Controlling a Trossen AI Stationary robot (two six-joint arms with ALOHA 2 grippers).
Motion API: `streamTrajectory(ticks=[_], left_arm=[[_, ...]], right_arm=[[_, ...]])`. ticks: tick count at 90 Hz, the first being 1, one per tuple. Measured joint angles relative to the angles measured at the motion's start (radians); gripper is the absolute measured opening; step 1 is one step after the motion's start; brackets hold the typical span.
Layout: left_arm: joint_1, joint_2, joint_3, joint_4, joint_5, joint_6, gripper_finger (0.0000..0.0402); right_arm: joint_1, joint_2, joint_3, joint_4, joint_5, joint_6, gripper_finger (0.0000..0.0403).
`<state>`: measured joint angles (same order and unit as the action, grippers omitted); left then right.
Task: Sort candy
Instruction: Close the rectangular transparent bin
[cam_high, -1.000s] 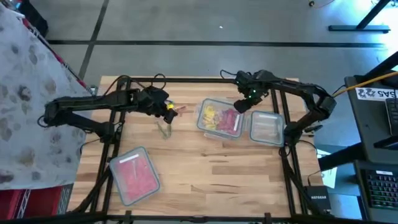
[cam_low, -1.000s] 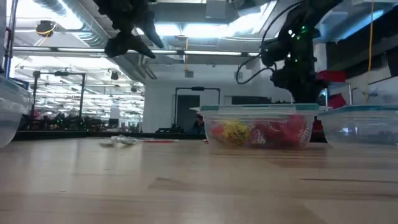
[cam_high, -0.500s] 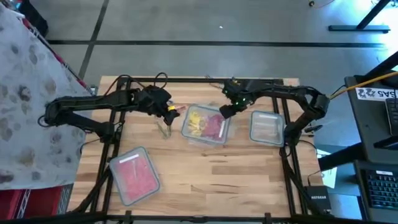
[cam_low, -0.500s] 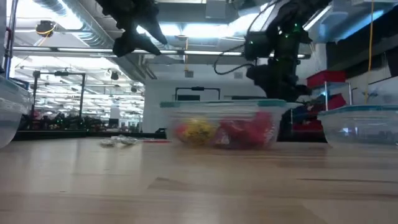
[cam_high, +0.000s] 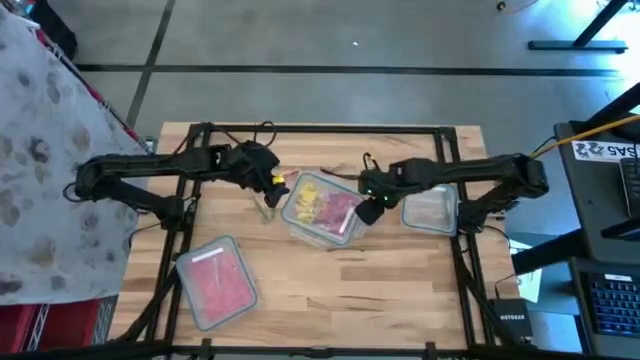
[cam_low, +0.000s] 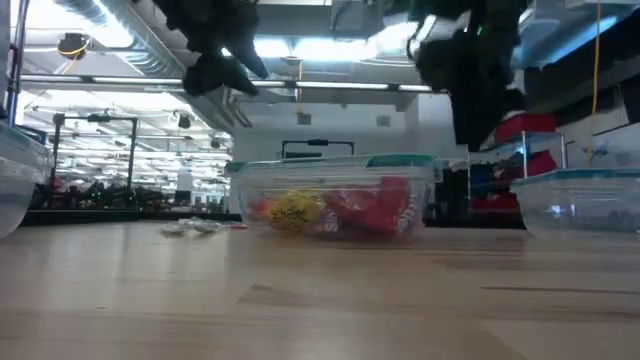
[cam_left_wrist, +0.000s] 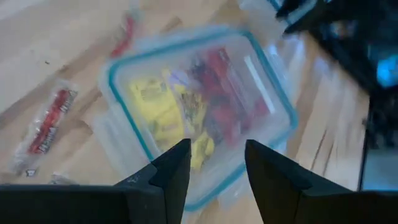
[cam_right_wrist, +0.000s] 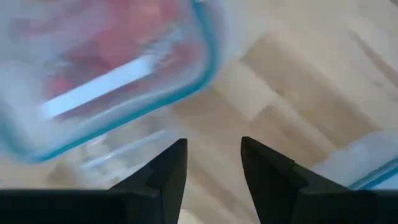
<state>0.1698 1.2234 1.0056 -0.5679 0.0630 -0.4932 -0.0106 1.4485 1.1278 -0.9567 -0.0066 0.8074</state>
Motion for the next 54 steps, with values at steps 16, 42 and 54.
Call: streamTrajectory(ticks=[16, 42, 54], left_arm=[[-0.059, 0.001, 0.000, -0.282, 0.032, 0.164, 0.0136], [-0.071, 0.078, -0.164, -0.110, 0.192, 0.217, 0.0136], [-0.072, 0.155, -0.196, -0.021, 0.192, 0.161, 0.0136]], right_arm=[[0.201, -0.027, 0.000, 0.238, -0.113, -0.021, 0.0138], [0.343, 0.102, -0.011, 0.407, 0.007, -0.030, 0.0138], [0.315, 0.166, -0.013, 0.414, 0.022, -0.034, 0.0138]])
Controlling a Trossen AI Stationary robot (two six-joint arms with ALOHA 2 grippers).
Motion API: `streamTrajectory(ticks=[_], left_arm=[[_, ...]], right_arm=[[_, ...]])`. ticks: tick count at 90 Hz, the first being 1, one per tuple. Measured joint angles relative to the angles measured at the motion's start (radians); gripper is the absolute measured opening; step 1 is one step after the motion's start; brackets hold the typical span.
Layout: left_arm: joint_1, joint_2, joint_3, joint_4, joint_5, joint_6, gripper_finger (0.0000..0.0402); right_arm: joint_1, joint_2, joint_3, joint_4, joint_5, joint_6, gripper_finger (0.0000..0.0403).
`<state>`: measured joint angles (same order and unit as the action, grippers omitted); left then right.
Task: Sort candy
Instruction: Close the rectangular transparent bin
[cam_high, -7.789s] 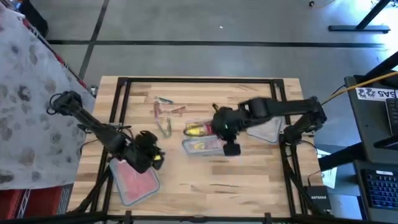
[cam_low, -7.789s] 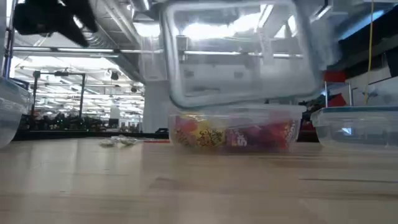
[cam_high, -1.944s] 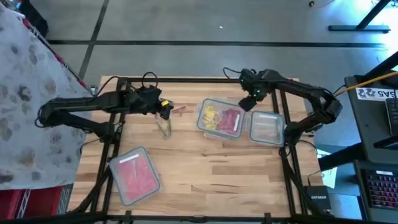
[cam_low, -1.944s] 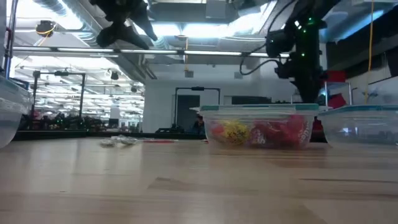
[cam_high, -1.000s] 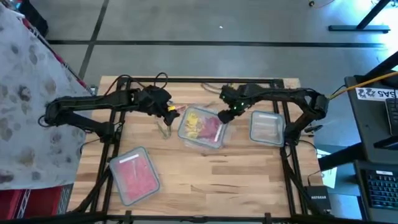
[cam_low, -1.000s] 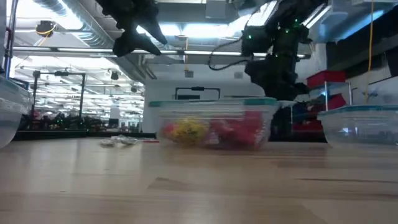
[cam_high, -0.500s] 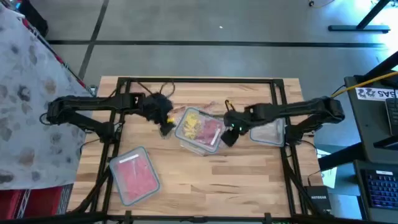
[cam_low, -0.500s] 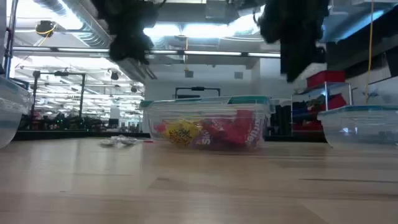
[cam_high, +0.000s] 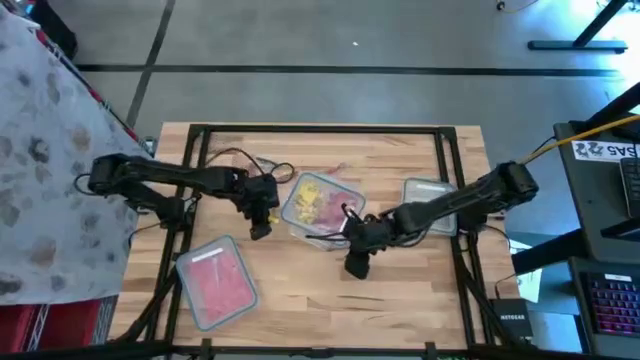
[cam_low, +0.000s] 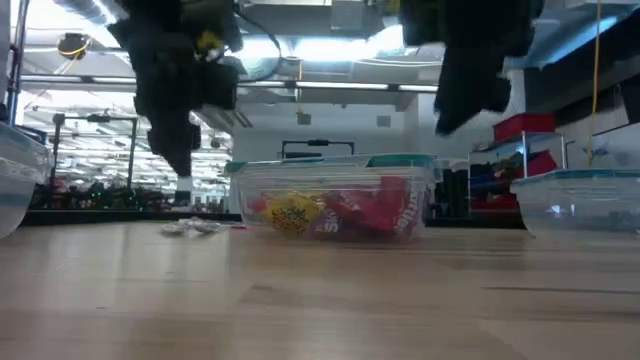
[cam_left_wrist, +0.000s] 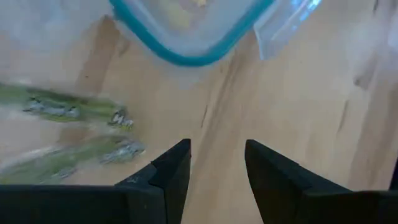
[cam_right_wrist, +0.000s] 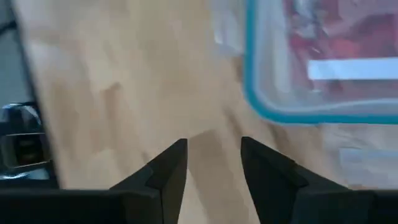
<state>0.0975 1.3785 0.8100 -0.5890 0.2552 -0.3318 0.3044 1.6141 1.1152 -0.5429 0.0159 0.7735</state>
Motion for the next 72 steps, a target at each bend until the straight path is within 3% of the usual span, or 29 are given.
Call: streamTrajectory(ticks=[29, 38, 49, 72], left_arm=[[0.001, 0.051, 0.009, 0.061, -0.002, -0.047, 0.0136], [0.001, 0.052, 0.008, 0.106, -0.099, -0.035, 0.0136], [0.003, 0.053, 0.004, 0.156, -0.188, -0.020, 0.0136], [0.008, 0.045, 0.038, 0.151, -0.244, -0.089, 0.0136]], right_arm=[[-0.003, 0.046, 0.001, 0.096, -0.046, 0.075, 0.0138], [-0.010, 0.047, 0.002, 0.084, 0.032, 0.051, 0.0138], [-0.031, 0.054, 0.005, 0.017, 0.130, 0.164, 0.0138], [-0.058, 0.032, 0.022, -0.023, 0.117, 0.244, 0.0138]])
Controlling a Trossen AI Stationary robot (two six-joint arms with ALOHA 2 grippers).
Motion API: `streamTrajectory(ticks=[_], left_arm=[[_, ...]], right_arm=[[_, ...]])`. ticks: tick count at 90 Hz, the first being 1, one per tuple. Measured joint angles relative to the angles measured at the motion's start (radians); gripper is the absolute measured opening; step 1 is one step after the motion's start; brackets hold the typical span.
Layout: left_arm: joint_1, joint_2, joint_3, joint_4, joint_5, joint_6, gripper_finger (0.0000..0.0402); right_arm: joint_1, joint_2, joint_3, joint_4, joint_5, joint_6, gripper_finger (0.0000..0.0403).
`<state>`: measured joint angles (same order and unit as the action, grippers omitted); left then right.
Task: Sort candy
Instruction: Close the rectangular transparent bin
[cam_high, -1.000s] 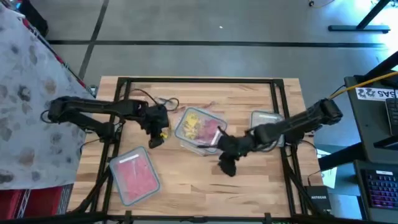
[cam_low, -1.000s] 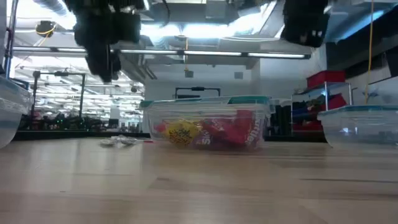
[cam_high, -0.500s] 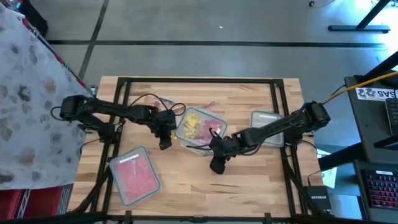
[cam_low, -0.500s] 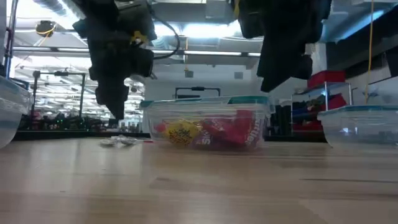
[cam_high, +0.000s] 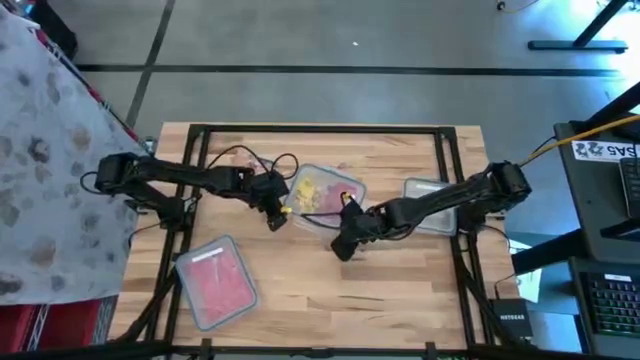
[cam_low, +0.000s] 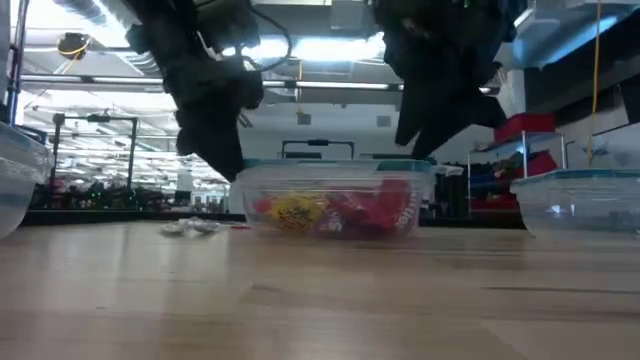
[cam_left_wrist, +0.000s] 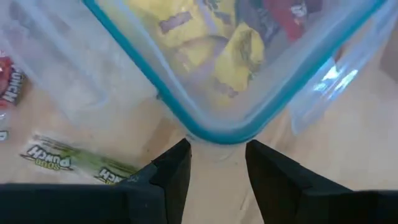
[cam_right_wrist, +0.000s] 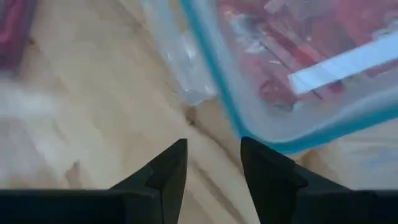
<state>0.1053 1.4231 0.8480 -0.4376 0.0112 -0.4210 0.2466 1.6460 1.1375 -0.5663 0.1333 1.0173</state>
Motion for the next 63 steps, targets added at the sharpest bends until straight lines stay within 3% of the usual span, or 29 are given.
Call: streamTrajectory(ticks=[12, 27, 44, 50, 63], left_arm=[[-0.001, -0.012, 0.033, -0.072, 0.010, -0.022, 0.0136], [0.001, -0.032, 0.131, -0.331, 0.029, -0.070, 0.0136], [0.033, -0.023, 0.127, -0.378, -0.141, -0.061, 0.0136], [0.080, -0.003, 0.092, -0.336, -0.123, -0.042, 0.0136], [0.165, 0.014, 0.007, -0.237, -0.074, 0.003, 0.0136]], right_arm=[[0.000, -0.024, 0.061, -0.080, -0.016, -0.016, 0.0138], [0.000, -0.038, 0.146, -0.182, 0.008, -0.012, 0.0138], [-0.145, -0.039, 0.130, -0.323, 0.216, -0.103, 0.0138], [-0.230, -0.039, 0.106, -0.263, 0.209, -0.129, 0.0138], [-0.386, -0.017, 0.051, -0.021, 0.052, -0.303, 0.0138]])
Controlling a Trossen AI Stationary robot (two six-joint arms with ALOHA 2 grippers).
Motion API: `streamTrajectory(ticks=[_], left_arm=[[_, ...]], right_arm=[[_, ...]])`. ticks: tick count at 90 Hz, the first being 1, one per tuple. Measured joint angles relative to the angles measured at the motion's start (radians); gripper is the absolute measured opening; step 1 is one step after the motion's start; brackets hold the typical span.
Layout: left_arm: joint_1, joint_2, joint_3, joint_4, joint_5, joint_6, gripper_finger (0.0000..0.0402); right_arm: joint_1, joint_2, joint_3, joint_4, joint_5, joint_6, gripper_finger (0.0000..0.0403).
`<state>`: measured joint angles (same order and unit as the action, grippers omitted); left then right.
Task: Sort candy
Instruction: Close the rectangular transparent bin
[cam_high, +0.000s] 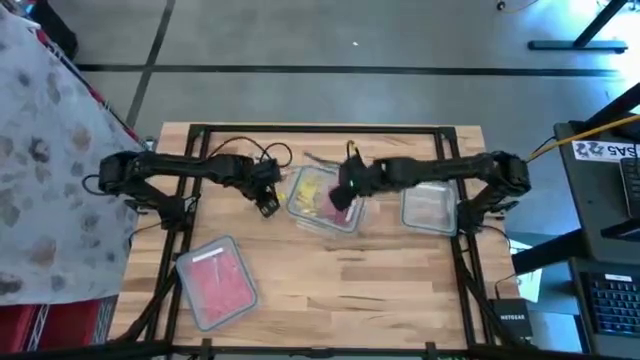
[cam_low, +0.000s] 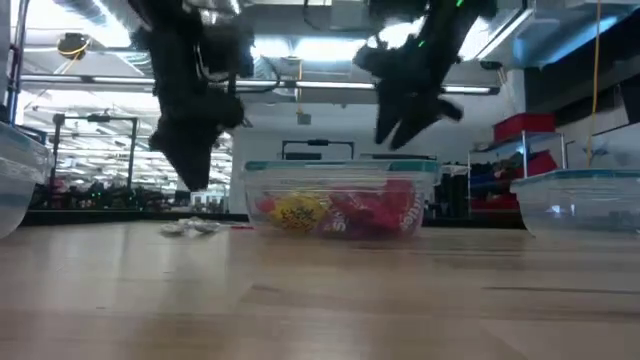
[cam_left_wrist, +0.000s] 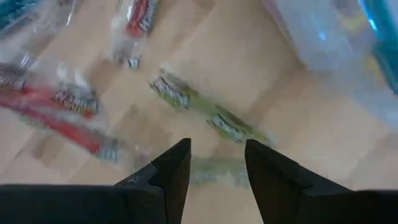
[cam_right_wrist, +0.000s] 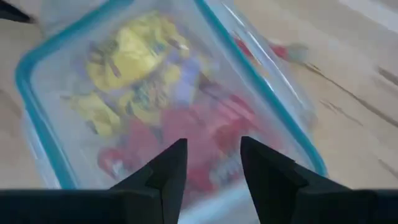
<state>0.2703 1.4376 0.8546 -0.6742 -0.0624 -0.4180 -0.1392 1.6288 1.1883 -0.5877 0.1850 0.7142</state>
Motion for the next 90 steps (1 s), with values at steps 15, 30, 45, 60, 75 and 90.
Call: streamTrajectory(ticks=[15, 30, 45, 60, 75, 90], left_arm=[[0.054, -0.001, -0.081, 0.177, 0.059, 0.055, 0.0136], [0.079, 0.023, -0.146, 0.319, 0.082, 0.010, 0.0136], [0.087, 0.033, -0.159, 0.318, 0.096, 0.006, 0.0136], [0.101, 0.024, -0.151, 0.240, 0.098, 0.008, 0.0136], [0.114, -0.027, -0.094, 0.014, 0.090, -0.004, 0.0136], [0.120, -0.123, -0.028, -0.239, -0.027, 0.021, 0.0136]], right_arm=[[-0.091, 0.100, -0.003, 0.209, -0.102, -0.178, 0.0138], [-0.122, 0.230, 0.032, 0.354, -0.224, -0.278, 0.0138], [-0.123, 0.305, 0.078, 0.490, -0.220, -0.363, 0.0138], [-0.123, 0.332, 0.135, 0.427, -0.199, -0.335, 0.0138], [-0.117, 0.320, 0.177, 0.383, -0.235, -0.326, 0.0138], [-0.097, 0.214, 0.244, 0.328, -0.281, -0.352, 0.0138]])
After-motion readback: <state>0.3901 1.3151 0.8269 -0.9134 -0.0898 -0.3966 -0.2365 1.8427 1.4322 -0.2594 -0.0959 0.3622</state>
